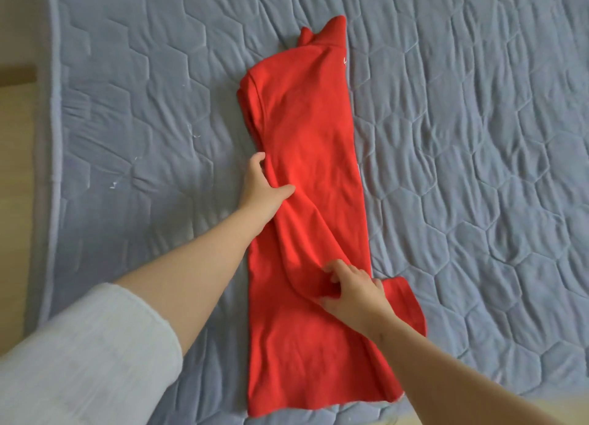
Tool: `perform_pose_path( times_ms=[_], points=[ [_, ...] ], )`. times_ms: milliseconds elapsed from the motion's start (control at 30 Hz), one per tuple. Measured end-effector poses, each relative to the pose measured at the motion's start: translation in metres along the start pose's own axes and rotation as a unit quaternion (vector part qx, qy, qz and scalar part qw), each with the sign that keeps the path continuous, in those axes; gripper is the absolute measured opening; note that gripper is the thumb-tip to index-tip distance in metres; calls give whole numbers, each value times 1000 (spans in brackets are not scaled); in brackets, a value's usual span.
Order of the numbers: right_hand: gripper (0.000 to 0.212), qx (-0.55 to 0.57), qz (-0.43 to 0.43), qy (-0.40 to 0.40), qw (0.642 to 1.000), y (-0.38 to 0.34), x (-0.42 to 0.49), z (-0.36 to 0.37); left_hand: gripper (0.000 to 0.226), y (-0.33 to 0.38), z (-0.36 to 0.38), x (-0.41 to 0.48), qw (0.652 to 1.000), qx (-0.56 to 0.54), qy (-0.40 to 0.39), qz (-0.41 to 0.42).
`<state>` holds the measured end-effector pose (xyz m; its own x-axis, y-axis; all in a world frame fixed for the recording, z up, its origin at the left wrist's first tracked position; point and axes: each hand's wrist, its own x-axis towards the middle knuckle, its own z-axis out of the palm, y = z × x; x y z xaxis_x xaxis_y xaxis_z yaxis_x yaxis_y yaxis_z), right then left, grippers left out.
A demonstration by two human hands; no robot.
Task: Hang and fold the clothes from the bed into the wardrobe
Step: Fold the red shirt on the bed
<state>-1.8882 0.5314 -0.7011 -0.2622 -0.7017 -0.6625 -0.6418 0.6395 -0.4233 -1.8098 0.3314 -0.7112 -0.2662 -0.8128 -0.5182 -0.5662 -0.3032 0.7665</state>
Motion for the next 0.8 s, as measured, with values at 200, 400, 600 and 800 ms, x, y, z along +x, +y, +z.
perform_pose_path(
  times_ms=[200, 400, 600, 800],
  points=[
    [43, -261, 2, -36, 965, 37, -16, -20, 62, -43, 8, -56, 968, 239, 77, 5],
    [24, -167, -18, -57, 984, 38, -47, -20, 38, -72, 31, -137, 986, 146, 7, -75],
    [29, 18, -96, -123, 988, 3, -93, 21, 27, -71, 27, -187, 957, -139, -89, -239],
    [43, 71, -134, -163, 975, -38, -105, 61, 27, -77, -21, -192, 971, -161, 56, -169]
  ],
)
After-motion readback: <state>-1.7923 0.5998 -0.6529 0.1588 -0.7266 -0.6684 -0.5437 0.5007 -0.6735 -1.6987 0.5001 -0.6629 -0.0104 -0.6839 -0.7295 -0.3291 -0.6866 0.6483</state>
